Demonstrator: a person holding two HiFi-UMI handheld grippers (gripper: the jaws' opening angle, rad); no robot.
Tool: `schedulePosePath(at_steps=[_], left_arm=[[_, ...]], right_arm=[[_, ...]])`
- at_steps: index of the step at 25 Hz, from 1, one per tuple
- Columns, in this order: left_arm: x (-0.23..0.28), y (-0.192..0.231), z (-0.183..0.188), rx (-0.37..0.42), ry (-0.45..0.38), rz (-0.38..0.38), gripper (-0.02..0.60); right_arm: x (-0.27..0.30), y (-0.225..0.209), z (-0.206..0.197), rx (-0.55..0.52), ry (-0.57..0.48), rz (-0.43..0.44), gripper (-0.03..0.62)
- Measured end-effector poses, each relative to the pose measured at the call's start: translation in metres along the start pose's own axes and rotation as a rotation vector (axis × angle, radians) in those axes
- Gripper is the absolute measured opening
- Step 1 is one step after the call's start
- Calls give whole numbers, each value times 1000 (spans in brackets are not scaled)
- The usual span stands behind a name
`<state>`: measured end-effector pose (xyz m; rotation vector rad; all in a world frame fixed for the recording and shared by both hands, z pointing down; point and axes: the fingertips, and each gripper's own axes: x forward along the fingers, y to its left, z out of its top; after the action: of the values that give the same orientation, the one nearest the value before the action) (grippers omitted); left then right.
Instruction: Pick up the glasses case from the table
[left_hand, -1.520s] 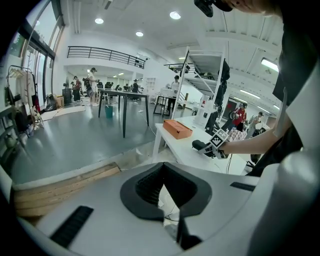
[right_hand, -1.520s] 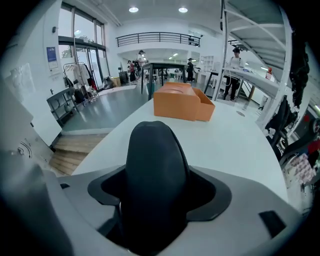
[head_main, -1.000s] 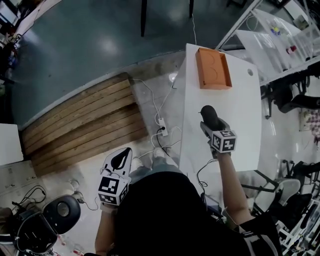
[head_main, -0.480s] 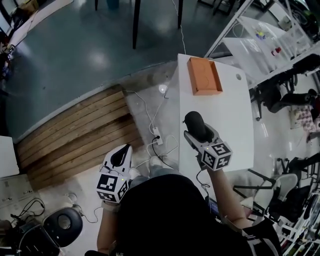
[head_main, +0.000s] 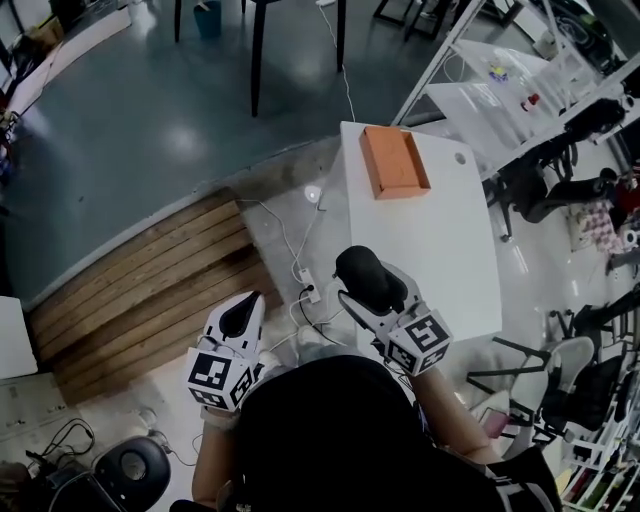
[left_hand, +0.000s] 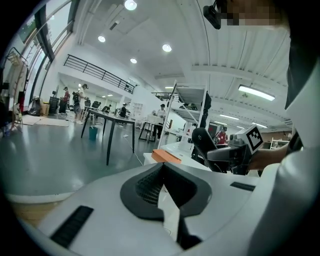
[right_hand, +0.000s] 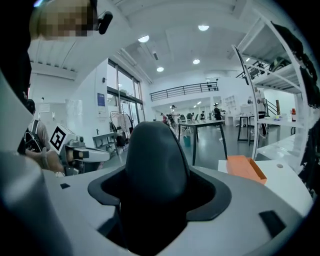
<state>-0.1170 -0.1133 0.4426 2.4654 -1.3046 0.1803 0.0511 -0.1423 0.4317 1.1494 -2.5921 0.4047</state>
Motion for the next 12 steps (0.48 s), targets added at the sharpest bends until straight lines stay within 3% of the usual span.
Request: schedulePosePath(at_steps=[12], left_arm=[[-2,-4,2,19,5,-50,18]], right_arm=[[-6,45,1,-4,-27,67,371]])
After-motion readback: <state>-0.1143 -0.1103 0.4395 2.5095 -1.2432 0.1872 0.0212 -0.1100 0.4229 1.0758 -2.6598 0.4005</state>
